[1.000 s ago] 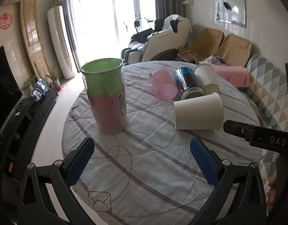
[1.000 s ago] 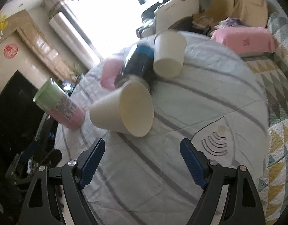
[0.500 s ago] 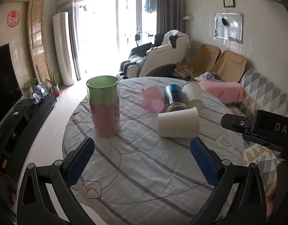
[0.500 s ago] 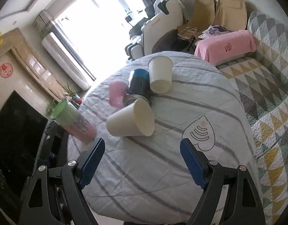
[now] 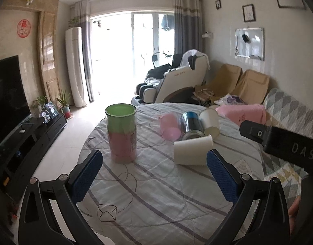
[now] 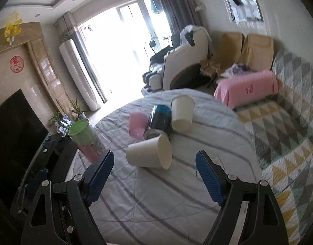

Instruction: Flip cup upright

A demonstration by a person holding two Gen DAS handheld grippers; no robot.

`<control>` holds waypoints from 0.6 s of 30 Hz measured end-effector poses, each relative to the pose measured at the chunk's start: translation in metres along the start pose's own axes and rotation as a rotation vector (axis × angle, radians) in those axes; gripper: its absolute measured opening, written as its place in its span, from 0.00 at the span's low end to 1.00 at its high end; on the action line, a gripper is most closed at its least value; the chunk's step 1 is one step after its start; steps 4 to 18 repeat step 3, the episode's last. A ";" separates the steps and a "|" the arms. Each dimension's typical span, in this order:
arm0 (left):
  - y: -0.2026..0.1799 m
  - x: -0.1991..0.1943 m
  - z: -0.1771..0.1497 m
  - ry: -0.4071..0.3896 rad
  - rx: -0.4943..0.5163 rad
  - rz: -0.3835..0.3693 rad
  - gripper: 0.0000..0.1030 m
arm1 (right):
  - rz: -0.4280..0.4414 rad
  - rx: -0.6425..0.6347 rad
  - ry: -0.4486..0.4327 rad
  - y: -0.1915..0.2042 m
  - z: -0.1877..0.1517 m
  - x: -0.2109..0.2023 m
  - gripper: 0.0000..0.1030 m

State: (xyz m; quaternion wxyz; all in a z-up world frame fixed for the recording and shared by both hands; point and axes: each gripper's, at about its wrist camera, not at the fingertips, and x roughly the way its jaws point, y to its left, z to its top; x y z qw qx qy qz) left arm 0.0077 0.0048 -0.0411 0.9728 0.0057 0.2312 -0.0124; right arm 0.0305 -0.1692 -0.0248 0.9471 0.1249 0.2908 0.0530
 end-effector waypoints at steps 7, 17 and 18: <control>0.002 -0.001 0.002 -0.011 0.000 0.012 1.00 | -0.001 -0.012 -0.014 0.001 0.002 0.000 0.81; 0.002 -0.001 0.002 -0.011 0.000 0.012 1.00 | -0.001 -0.012 -0.014 0.001 0.002 0.000 0.81; 0.002 -0.001 0.002 -0.011 0.000 0.012 1.00 | -0.001 -0.012 -0.014 0.001 0.002 0.000 0.81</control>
